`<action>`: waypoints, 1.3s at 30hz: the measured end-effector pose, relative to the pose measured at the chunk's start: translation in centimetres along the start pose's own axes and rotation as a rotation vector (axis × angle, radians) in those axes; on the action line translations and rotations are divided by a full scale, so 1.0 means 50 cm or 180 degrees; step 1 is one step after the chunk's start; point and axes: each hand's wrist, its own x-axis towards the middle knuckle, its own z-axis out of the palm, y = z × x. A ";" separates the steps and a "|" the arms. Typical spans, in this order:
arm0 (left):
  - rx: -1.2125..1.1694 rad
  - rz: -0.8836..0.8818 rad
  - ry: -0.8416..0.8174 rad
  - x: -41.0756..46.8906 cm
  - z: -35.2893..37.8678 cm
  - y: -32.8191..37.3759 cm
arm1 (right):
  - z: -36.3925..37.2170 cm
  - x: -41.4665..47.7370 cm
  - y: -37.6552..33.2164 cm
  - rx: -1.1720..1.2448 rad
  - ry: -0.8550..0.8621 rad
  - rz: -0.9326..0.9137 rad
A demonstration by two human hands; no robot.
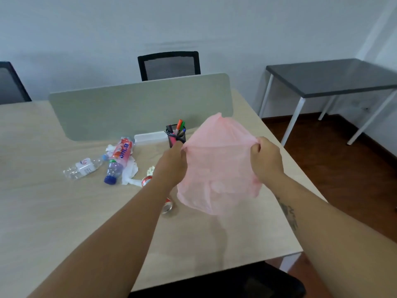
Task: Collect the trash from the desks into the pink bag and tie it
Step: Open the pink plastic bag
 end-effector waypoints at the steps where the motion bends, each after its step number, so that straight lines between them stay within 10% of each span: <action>1: -0.0002 0.0008 0.0091 -0.014 -0.035 -0.012 | 0.000 -0.011 -0.037 0.0064 0.0011 -0.0051; 18: 0.0047 -0.0369 0.0273 -0.412 -0.598 -0.547 | 0.287 -0.425 -0.690 0.0962 -0.0677 -0.1208; 25: 0.0257 -0.0818 0.0895 -0.467 -0.626 -0.743 | 0.446 -0.521 -0.776 0.0963 -0.1091 -0.1202; 31: 0.0065 -0.1207 0.1098 -0.387 -0.626 -0.827 | 0.568 -0.579 -0.765 0.0272 -0.2549 -0.1714; 39: -0.0447 -0.1562 0.0592 -0.236 -0.646 -0.866 | 0.736 -0.655 -0.768 -0.0441 -0.2970 -0.1921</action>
